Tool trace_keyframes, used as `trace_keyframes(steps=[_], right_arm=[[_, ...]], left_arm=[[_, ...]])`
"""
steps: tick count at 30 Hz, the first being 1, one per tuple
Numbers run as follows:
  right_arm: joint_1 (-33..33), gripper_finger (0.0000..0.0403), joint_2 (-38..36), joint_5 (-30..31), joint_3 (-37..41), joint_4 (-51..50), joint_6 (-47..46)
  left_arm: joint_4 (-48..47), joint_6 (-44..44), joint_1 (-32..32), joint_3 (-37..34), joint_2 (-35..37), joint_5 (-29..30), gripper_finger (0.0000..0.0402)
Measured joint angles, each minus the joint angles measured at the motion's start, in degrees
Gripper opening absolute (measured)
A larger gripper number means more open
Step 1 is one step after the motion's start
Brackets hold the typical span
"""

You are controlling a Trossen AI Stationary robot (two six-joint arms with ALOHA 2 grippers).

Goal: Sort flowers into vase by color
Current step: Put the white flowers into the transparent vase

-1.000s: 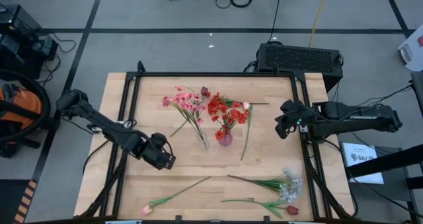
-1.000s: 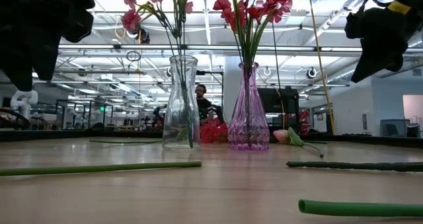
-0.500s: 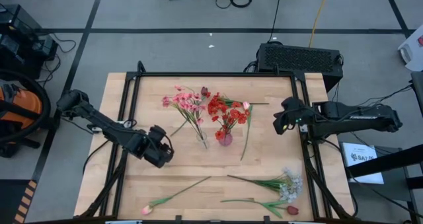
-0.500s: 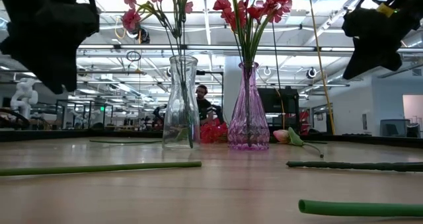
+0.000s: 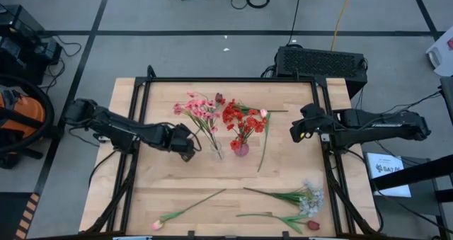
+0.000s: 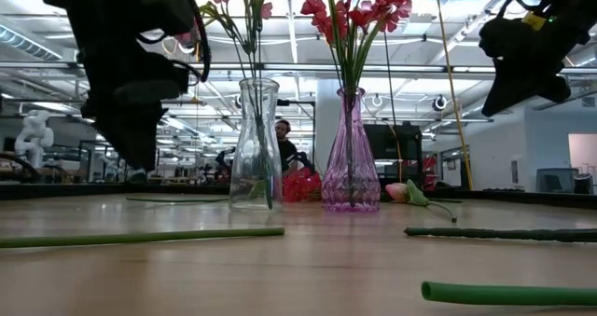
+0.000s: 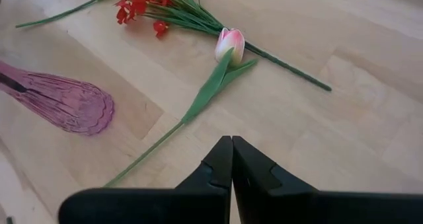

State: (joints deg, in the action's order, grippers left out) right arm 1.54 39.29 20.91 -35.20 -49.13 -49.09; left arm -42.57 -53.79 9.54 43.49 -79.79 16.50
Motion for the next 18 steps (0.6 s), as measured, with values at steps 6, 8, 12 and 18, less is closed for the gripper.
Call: trace_keyframes(steps=[6, 8, 12, 18], right_arm=[[0.00, 0.0002, 1.25, 0.00, 0.00, 0.20, -1.26], [0.00, 0.0002, 1.78, 0.13, 0.00, 0.18, -1.11], [0.00, 0.0002, 2.60, 0.26, 0.00, 0.16, -0.96], [0.00, 0.0002, 3.12, 0.15, 0.00, 0.07, -0.71]], left_arm=[[-0.44, 1.67, -0.06, -0.01, 0.04, -5.13, 0.0214], [-0.02, 0.87, 0.11, 0.00, 0.05, -7.01, 0.0214], [0.12, -2.22, 0.61, 0.02, 0.05, -11.77, 0.0214], [0.04, -10.32, 4.91, 1.17, 0.05, -18.69, 0.0214]])
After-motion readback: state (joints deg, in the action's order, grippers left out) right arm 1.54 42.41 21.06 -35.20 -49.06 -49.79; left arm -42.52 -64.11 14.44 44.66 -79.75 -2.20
